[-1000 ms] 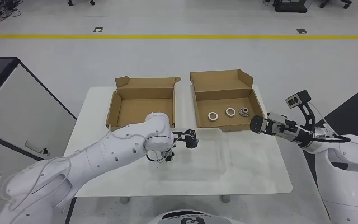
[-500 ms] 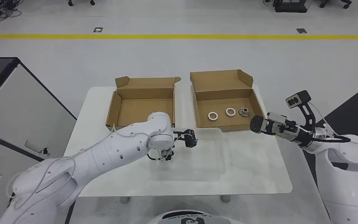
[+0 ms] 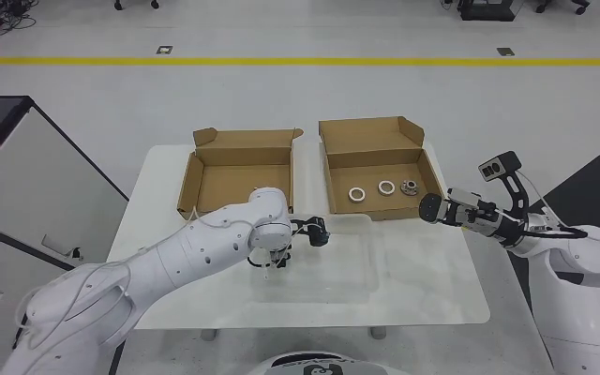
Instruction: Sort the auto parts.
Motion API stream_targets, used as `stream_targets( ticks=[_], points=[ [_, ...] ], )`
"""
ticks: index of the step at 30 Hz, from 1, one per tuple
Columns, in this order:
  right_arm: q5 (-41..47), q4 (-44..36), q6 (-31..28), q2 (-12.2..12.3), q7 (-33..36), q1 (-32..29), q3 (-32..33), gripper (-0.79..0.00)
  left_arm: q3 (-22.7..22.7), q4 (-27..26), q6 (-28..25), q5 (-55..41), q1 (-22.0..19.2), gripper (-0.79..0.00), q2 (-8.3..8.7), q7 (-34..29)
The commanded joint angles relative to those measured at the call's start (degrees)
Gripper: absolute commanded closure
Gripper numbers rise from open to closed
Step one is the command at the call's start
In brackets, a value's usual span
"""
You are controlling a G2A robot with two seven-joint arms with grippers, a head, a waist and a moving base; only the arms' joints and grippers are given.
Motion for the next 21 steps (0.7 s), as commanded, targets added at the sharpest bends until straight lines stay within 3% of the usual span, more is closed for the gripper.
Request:
stream_targets(
  ticks=[1,6,14,21],
  points=[
    [0.0,0.0,0.0,0.0,0.0,0.0,0.0,-0.785,0.1,0.1,-0.1,-0.1,-0.1,-0.237,-0.09,0.1],
    [0.0,0.0,0.0,0.0,0.0,0.0,0.0,-0.785,0.3,0.5,-0.3,-0.4,-0.2,0.0,-0.3,0.3],
    [0.0,0.0,0.0,0.0,0.0,0.0,0.0,-0.785,-0.8,0.1,0.4,-1.3,-0.6,0.0,-0.56,0.4],
    [0.0,0.0,0.0,0.0,0.0,0.0,0.0,-0.785,-5.6,-5.0,3.8,-6.6,-1.9,0.0,0.61,-3.3]
  ],
)
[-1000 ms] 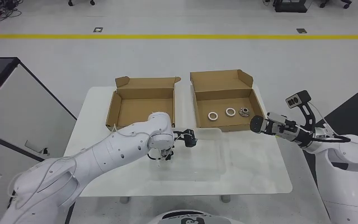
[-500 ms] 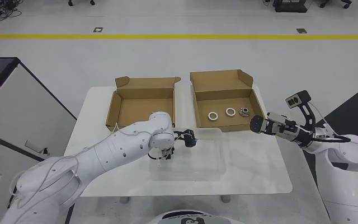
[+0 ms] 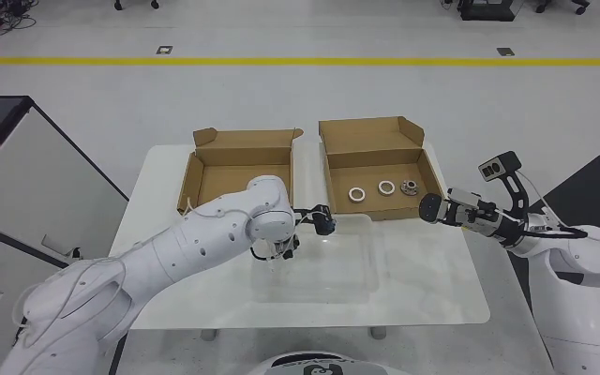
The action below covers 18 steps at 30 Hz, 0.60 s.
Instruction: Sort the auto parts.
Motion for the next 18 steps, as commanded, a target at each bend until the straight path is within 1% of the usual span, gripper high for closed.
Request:
stream_targets(
  ticks=[1,5,8,15,18],
  points=[
    [0.0,0.0,0.0,0.0,0.0,0.0,0.0,-0.785,-1.8,-2.0,0.8,-2.3,-0.4,0.0,0.52,-1.6],
    [0.0,0.0,0.0,0.0,0.0,0.0,0.0,-0.785,-4.1,-6.2,3.1,-4.9,-1.2,0.0,1.6,-4.1],
    [0.0,0.0,0.0,0.0,0.0,0.0,0.0,-0.785,-4.9,-8.0,3.4,-6.3,-2.1,0.0,2.43,-4.1],
    [0.0,0.0,0.0,0.0,0.0,0.0,0.0,-0.785,-3.9,-11.1,5.0,-8.8,-5.8,0.0,4.1,-4.1],
    [0.0,0.0,0.0,0.0,0.0,0.0,0.0,-0.785,-3.8,-11.2,5.2,-9.0,-6.2,0.0,4.24,-4.1]
  ],
)
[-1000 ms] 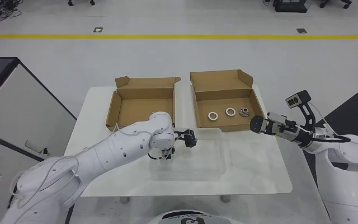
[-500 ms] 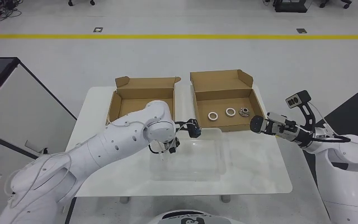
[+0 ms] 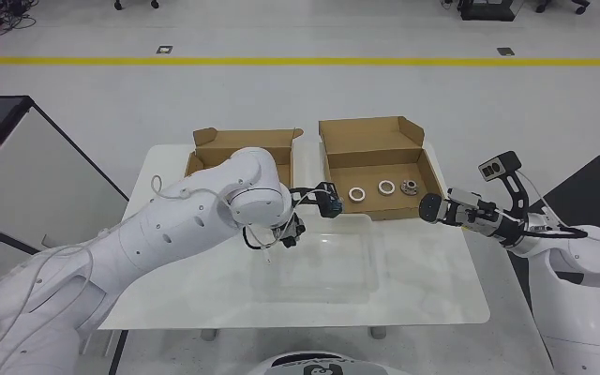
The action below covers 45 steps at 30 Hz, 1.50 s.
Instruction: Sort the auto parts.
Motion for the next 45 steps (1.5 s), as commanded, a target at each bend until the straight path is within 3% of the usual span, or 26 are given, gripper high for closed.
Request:
stream_targets(
  ticks=[1,10,13,20,26,34,45],
  points=[
    [0.0,0.0,0.0,0.0,0.0,0.0,0.0,-0.785,0.0,0.0,0.0,0.0,0.0,0.0,-0.02,0.0],
    [0.0,0.0,0.0,0.0,0.0,0.0,0.0,-0.785,0.0,0.0,0.0,0.0,0.0,0.0,-0.02,0.0],
    [0.0,0.0,0.0,0.0,0.0,0.0,0.0,-0.785,-2.0,0.6,0.8,-0.4,0.5,0.0,0.41,2.8],
    [0.0,0.0,0.0,0.0,0.0,0.0,0.0,-0.785,-14.0,-0.1,0.4,-8.1,2.3,0.0,3.68,6.2],
    [0.0,0.0,0.0,0.0,0.0,0.0,0.0,-0.785,-25.0,-1.2,-1.7,-19.1,8.4,0.0,6.09,16.0],
    [0.0,0.0,0.0,0.0,0.0,0.0,0.0,-0.785,-32.8,-1.9,-9.8,-33.7,15.5,0.0,6.87,29.6],
    [0.0,0.0,0.0,0.0,0.0,0.0,0.0,-0.785,-33.7,1.8,-29.1,-63.3,16.4,0.0,5.11,33.3]
  ],
)
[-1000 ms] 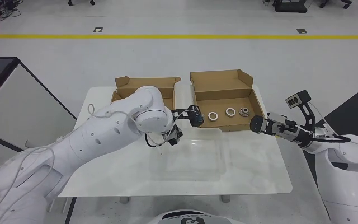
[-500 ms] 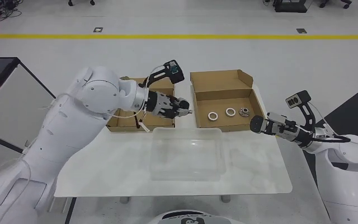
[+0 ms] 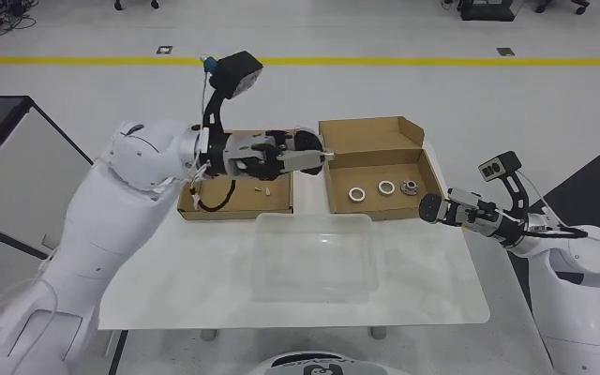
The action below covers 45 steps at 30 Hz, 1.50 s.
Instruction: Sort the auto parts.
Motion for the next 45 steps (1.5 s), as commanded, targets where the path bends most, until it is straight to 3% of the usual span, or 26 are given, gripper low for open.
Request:
stream_targets(
  ticks=[1,4,12,20,22,31,35,45],
  points=[
    [0.0,0.0,0.0,0.0,0.0,0.0,0.0,-0.785,0.2,1.3,-3.8,-5.9,-0.1,0.0,-0.38,-0.4],
    [0.0,0.0,0.0,0.0,0.0,0.0,0.0,-0.785,0.4,3.0,-7.8,-13.3,0.1,0.0,-0.97,-0.9],
    [0.0,0.0,0.0,0.0,0.0,0.0,0.0,-0.785,1.1,1.5,-10.2,-27.0,1.4,0.0,-2.65,1.3],
    [0.0,0.0,0.0,0.0,0.0,0.0,0.0,-0.785,-0.3,1.6,-8.1,-29.6,2.8,0.0,-4.35,-0.8],
    [0.0,0.0,0.0,0.0,0.0,0.0,0.0,-0.785,-0.7,2.9,-6.1,-25.7,2.4,0.0,-4.36,-2.7],
    [0.0,0.0,0.0,0.0,0.0,0.0,0.0,-0.785,-0.7,2.8,-5.9,-25.9,2.6,0.0,-4.38,-2.3],
    [0.0,0.0,0.0,0.0,0.0,0.0,0.0,-0.785,-1.3,-0.1,-5.6,-29.4,5.2,0.0,-4.8,-0.3],
    [0.0,0.0,0.0,0.0,0.0,0.0,0.0,-0.785,-2.9,-2.8,-5.3,-41.2,8.4,0.0,-6.43,-3.5]
  ],
)
